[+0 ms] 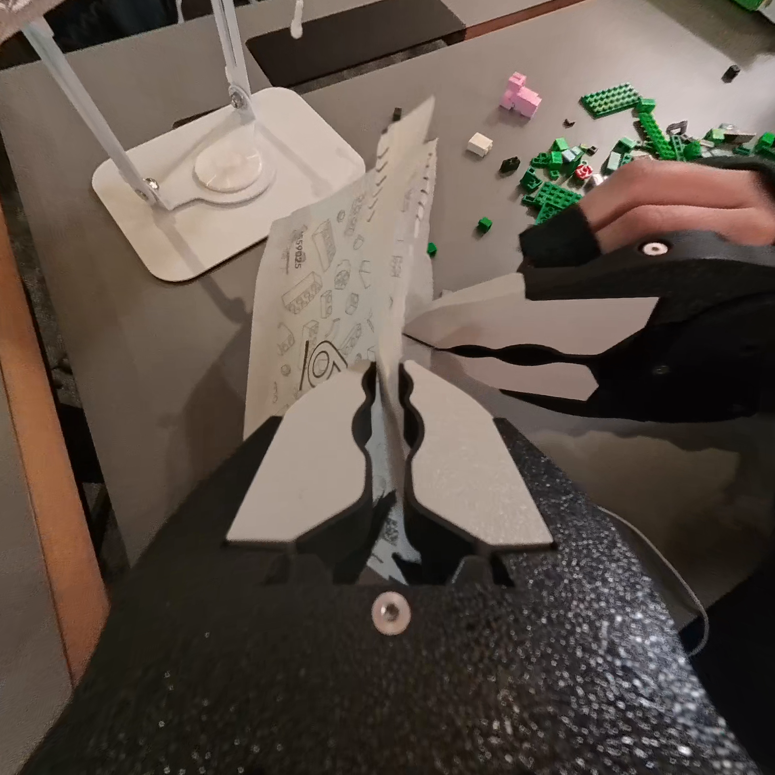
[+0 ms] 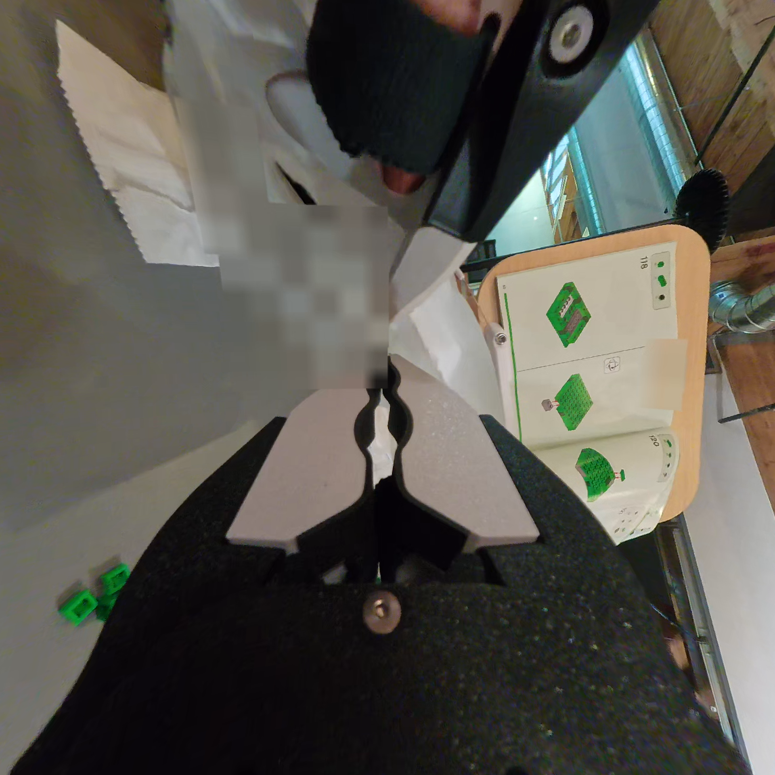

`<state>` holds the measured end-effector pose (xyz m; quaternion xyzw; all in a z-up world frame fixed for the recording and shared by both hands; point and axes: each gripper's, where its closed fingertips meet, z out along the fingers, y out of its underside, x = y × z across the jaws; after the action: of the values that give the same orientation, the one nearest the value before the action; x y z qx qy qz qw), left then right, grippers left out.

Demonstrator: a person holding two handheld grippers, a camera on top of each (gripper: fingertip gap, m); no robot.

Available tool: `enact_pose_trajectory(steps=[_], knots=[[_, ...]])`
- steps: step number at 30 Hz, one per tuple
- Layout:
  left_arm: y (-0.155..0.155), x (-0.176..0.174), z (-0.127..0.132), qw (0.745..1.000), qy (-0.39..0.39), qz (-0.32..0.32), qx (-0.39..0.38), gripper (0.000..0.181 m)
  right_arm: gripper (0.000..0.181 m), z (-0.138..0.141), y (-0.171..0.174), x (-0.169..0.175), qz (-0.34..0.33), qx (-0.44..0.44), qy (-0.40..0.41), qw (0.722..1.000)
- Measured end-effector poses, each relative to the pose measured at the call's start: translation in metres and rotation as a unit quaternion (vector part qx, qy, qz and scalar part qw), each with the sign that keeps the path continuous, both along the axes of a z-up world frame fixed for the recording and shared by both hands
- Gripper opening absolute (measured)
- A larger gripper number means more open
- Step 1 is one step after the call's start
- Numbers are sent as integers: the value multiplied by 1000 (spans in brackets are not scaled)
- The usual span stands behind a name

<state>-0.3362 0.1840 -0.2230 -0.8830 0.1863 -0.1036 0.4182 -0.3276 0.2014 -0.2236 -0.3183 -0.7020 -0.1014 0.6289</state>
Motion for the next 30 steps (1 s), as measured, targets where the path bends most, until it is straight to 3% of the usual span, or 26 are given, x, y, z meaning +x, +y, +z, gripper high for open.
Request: enact_pose_trajectory(steps=[9, 17, 19, 24, 30], knots=[[19, -27, 14, 992, 110, 58, 1, 0, 0, -8, -4, 11, 9, 8, 2, 1000], [58, -37, 55, 988, 131, 71, -28, 0, 0, -3, -6, 18, 10, 5, 26, 1000], [61, -31, 50, 989, 130, 51, -53, 0, 0, -7, -4, 18, 4, -15, 25, 1000], [52, -14, 8, 971, 180, -42, -150, 0, 2, -17, 0, 12, -6, -59, 41, 997], [49, -16, -3, 965, 198, -37, -169, 0, 12, -20, 2, 6, -18, -74, 66, 995]])
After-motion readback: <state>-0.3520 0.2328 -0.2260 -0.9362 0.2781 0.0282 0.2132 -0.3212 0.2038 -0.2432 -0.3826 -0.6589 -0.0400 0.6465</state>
